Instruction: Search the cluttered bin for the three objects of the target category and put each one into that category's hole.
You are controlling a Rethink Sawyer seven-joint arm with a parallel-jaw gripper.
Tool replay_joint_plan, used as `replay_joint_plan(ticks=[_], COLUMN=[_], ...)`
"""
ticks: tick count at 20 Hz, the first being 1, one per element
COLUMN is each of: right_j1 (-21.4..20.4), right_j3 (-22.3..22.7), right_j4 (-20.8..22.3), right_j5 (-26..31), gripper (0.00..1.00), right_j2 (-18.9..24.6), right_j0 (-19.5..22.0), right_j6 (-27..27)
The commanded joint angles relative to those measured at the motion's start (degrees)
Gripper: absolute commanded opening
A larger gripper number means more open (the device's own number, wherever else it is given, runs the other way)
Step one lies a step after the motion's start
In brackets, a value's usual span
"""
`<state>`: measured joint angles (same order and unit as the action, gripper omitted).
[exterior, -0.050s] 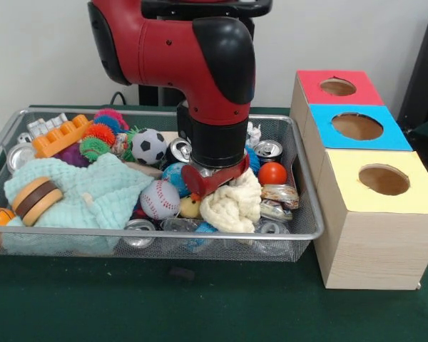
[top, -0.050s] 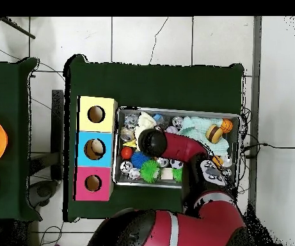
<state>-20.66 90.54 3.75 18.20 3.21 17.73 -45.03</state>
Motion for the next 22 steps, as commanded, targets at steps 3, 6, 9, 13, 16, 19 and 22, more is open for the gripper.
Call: replay_joint_plan(ticks=[3, 6, 9, 13, 16, 19, 22], right_j1=[1.42, 1.35, 1.38, 1.56, 1.14, 0.66, 0.67], right_j3=[12.24, 13.17, 13.74, 13.36, 11.78, 11.48, 11.24], right_j4=[-3.58, -3.43, -3.85, -4.06, -5.17, -6.04, -6.41], right_j5=[-4.36, -5.5, -5.97, -5.77, -4.41, -3.47, -3.5], gripper=[0.0, 0.0, 1.0, 1.0, 1.0, 1.0, 1.0], right_j2=[7.03, 7.71, 8.05, 8.13, 6.79, 5.93, 5.54], right_j0=[-1.89, -1.11, -0.54, -0.34, -2.34, -3.33, -3.57], right_j6=[-19.06, -18.19, -17.49, -16.76, -17.19, -17.55, -17.21])
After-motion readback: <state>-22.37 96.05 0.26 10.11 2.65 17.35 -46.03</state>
